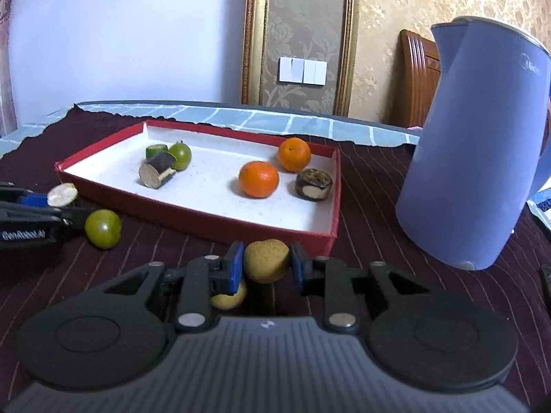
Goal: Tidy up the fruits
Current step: 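Grasp the second dark cylinder piece with the left tool while the right tool grasps a brown round fruit, then carry the cylinder piece in the left tool while the right tool carries the brown fruit over the tray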
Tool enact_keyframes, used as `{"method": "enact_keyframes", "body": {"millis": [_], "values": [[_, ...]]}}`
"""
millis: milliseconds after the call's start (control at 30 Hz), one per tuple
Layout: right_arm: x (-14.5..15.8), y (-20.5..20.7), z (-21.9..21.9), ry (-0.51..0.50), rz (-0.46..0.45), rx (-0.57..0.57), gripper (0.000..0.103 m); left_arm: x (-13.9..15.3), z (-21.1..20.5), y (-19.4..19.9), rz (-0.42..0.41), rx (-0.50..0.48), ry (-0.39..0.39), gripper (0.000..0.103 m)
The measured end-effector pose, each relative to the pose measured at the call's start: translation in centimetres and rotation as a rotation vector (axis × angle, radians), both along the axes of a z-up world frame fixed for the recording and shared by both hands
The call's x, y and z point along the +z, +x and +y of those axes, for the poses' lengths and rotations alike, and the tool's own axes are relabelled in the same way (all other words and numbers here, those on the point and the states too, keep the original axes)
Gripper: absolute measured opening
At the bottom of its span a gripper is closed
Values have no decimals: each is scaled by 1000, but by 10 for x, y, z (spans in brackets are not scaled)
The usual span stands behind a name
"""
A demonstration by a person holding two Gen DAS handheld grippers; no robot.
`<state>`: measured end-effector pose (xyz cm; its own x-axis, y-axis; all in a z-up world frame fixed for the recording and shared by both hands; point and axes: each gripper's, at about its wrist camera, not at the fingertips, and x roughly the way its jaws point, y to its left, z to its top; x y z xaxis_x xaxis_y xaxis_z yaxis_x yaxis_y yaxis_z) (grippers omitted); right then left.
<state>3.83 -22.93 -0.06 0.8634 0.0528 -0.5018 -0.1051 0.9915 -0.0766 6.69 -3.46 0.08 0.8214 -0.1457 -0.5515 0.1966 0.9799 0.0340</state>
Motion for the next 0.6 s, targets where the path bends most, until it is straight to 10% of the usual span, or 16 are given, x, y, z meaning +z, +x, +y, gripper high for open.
{"method": "enact_keyframes", "body": {"millis": [600], "values": [[10,36,17,22,-49,37,27,17,-13,24,-67,-19,8,33]]}}
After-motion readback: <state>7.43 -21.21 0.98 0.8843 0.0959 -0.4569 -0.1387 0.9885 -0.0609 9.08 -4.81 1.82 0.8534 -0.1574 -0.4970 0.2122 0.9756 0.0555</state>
